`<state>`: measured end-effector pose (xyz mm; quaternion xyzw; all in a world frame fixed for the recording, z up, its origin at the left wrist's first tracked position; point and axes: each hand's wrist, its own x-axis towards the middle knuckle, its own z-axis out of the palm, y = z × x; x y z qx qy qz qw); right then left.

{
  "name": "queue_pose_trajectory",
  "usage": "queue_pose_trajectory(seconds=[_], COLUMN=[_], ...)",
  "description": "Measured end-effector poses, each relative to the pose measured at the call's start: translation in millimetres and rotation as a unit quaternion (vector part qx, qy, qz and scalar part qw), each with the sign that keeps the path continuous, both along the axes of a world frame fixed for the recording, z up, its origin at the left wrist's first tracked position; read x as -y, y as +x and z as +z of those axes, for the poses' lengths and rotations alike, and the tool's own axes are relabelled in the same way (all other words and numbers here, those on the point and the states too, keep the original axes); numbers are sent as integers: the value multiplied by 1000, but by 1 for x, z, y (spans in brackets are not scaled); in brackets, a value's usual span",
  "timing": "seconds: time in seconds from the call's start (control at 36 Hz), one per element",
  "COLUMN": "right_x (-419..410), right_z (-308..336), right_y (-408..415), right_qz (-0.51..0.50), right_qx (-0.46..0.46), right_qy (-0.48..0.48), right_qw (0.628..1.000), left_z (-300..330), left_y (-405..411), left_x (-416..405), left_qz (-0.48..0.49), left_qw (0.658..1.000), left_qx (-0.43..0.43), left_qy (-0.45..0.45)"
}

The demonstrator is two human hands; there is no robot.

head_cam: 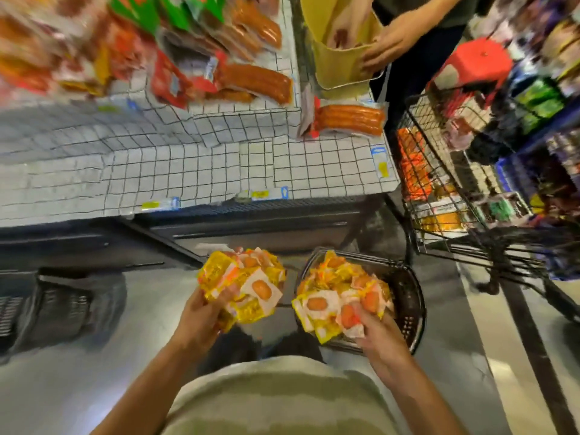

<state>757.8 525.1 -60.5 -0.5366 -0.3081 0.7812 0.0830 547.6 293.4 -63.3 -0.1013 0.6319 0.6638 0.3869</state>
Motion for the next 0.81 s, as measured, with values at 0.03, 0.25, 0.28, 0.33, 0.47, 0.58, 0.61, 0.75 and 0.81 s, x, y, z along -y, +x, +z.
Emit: queue_pose_trajectory(seconds=[0.03, 0.25, 0.28, 0.33, 0.47, 0.58, 0.61, 0.75, 0.81], right_x=[5, 72, 85, 113, 192, 245, 257, 306, 321], right_z=[3, 22, 24, 28, 30, 31, 32, 43, 47], right_y=[-10, -101, -114, -136, -190, -232, -242, -287, -304], right_qz=[7, 75, 76, 81, 117, 148, 159, 213, 251], right_qx=[1, -23, -20, -30, -62, -24, -23, -41, -47], right_qy=[0, -14, -10, -10, -17, -18, -19, 3, 10], right_qw=[1000, 997, 997, 996, 991, 989, 987, 976, 967], left_z=[2, 24, 26, 30, 34, 38, 39, 47, 48], left_y=[-4, -43, -50, -64, -104, -135, -142, -164, -169], left_x=[10, 97, 110, 137, 216, 275, 289, 350, 370], left_qz=[17, 134, 140, 144, 162, 192, 202, 270, 298], left_qw=[1000, 989, 988, 987, 984, 978, 976, 957, 948], left_qx=[-3, -6, -7, -15, -41, -71, -75, -96, -101], left_qy=[9, 66, 70, 70, 54, 37, 39, 46, 42])
